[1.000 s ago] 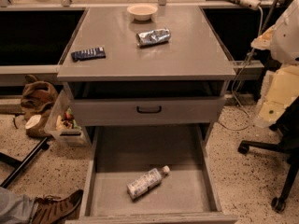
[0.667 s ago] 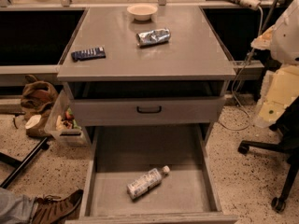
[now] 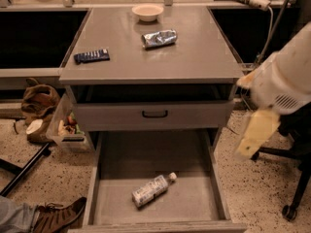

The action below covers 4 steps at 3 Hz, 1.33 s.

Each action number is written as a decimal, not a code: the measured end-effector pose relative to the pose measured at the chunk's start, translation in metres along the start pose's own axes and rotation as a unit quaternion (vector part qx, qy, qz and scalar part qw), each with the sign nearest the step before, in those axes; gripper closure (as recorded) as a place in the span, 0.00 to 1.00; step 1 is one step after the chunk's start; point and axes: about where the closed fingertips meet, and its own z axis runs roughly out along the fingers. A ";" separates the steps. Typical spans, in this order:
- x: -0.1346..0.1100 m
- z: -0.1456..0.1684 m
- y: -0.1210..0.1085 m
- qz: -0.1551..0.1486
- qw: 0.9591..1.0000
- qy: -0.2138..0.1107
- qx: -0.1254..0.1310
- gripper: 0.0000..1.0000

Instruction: Pick blue plastic bottle from middle drawer and place on counter

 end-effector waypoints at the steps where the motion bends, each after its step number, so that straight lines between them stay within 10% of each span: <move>1: -0.006 0.096 0.026 0.008 0.999 -0.025 -0.044 0.00; 2: -0.002 0.202 0.057 0.025 0.994 -0.043 -0.093 0.00; 4: -0.009 0.217 0.057 0.023 0.993 -0.061 -0.097 0.00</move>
Offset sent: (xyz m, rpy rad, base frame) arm -0.0112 0.0994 -0.3066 0.1992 0.2716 0.0314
